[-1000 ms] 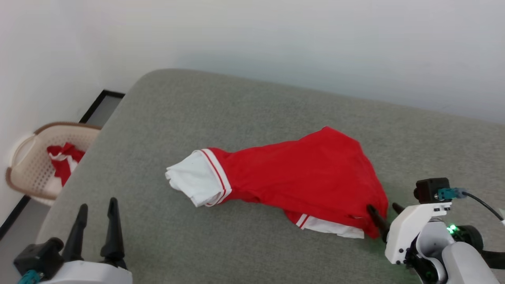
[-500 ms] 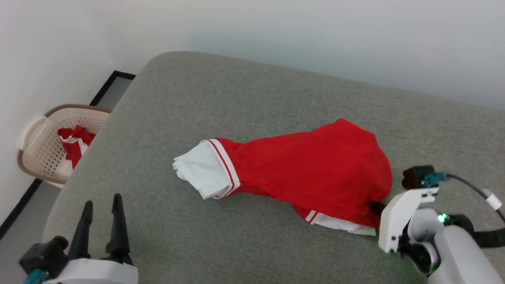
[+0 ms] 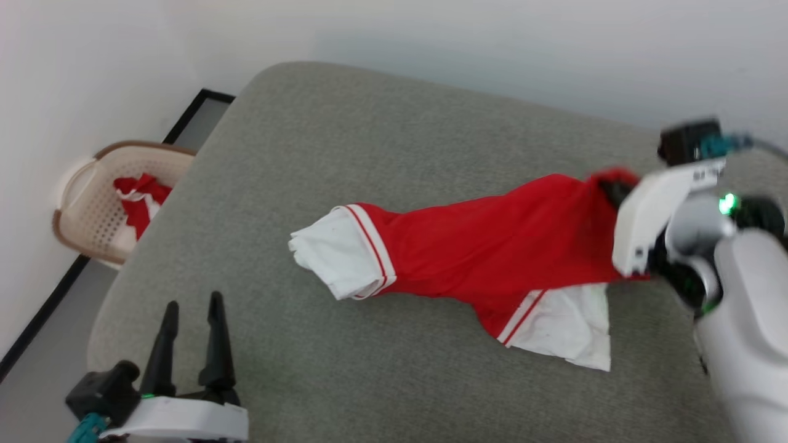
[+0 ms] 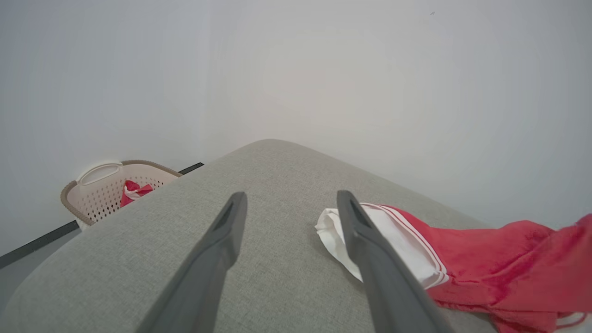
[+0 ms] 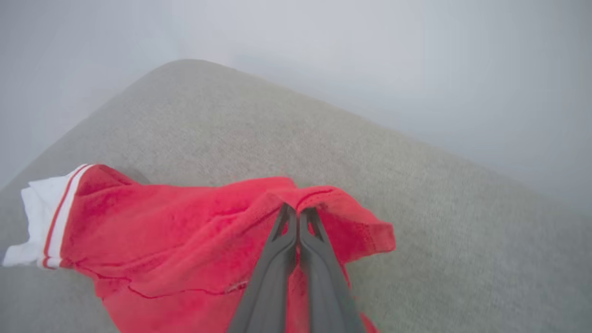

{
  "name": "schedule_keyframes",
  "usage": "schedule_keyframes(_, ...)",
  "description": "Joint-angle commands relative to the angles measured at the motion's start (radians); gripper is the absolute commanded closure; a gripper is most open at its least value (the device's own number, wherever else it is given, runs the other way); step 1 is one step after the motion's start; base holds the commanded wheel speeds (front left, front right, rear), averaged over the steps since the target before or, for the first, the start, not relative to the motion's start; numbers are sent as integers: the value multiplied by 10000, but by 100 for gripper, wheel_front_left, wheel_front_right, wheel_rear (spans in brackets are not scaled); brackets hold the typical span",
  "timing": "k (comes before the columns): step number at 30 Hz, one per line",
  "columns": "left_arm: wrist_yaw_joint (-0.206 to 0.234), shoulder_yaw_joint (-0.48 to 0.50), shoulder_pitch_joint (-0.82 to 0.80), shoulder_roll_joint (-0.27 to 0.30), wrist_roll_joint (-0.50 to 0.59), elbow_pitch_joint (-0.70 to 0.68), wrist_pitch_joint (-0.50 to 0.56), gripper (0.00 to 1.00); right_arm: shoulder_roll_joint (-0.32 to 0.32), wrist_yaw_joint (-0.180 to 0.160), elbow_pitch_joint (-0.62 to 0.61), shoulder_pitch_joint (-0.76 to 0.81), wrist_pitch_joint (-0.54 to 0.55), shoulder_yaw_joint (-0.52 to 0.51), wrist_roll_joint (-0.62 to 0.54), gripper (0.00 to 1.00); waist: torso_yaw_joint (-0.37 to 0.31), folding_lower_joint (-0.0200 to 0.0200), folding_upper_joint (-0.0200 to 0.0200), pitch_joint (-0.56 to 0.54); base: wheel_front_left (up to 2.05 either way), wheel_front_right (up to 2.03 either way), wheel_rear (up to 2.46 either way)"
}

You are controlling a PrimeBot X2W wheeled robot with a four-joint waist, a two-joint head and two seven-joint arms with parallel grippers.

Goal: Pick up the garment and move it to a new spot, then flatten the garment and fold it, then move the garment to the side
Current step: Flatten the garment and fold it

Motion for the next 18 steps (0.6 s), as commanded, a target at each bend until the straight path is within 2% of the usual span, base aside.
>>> schedule_keyframes(1, -71, -3, -111, -69, 86, 2, -6, 0, -8, -3, 167, -330, -90, 116, -109, 100, 218, 0, 0, 187, 0, 0, 0)
schedule_keyframes(6, -200, -130, -359, -332, 235, 31, -4, 0, -72, -3, 1329, -1737, -688, 534, -352, 100, 622, 0, 0, 465, 0, 0, 0)
schedule_keyframes(13, -280, -501, -730, -510, 206, 238, -4, 0, -135, -3, 3896, -3282, -2278, 1046, -775, 100, 1269, 0, 0, 789, 0, 0, 0)
schedule_keyframes(14, -286, -548, -785, -520, 188, 279, -4, 0, -104, -3, 4270, -3433, -2516, 1077, -826, 60, 1332, 0, 0, 822, 0, 0, 0)
schedule_keyframes(15, -293, -584, -819, -523, 185, 317, -4, 0, -74, -3, 4622, -3556, -2749, 1111, -872, 0, 1373, 0, 0, 832, 0, 0, 0)
schedule_keyframes(18, -308, -646, -857, -532, 127, 404, -4, 0, 118, -3, 5576, -3871, -3174, 1319, -927, 0, 1409, 0, 0, 831, 0, 0, 0)
